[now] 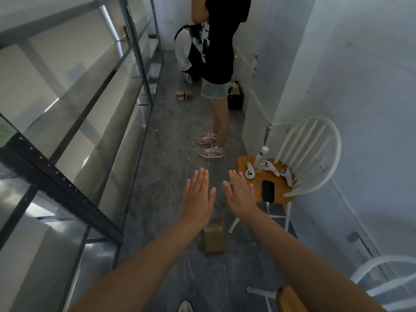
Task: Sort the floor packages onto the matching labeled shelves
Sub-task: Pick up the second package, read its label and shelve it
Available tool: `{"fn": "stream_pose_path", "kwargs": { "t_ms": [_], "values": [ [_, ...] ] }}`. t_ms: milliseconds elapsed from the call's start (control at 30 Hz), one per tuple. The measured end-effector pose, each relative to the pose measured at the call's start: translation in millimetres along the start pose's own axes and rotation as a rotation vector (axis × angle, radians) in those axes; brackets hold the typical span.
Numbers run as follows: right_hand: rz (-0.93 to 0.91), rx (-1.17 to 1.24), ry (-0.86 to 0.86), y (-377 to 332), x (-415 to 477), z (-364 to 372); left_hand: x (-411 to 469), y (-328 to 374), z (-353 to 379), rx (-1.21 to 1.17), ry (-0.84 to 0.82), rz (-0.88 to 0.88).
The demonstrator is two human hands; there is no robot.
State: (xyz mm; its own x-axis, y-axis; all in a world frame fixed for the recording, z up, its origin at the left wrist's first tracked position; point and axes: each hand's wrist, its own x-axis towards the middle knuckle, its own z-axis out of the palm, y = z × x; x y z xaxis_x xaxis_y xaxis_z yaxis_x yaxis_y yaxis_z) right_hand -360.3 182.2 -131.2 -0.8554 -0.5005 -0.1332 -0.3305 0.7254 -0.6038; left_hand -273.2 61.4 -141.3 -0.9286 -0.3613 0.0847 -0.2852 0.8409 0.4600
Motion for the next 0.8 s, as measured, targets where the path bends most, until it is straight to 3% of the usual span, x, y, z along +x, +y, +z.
{"fn": "stream_pose_path", "kwargs": {
  "t_ms": [400, 800],
  "values": [
    [0.066, 0.012, -0.017, -30, 64, 43, 65, -74, -7, -0.018, -0.045, 0.014],
    [0.059, 0.003, -0.061, -20, 115, 40, 108, -72, 18, -0.049, -0.079, -0.022]
  ]
}}
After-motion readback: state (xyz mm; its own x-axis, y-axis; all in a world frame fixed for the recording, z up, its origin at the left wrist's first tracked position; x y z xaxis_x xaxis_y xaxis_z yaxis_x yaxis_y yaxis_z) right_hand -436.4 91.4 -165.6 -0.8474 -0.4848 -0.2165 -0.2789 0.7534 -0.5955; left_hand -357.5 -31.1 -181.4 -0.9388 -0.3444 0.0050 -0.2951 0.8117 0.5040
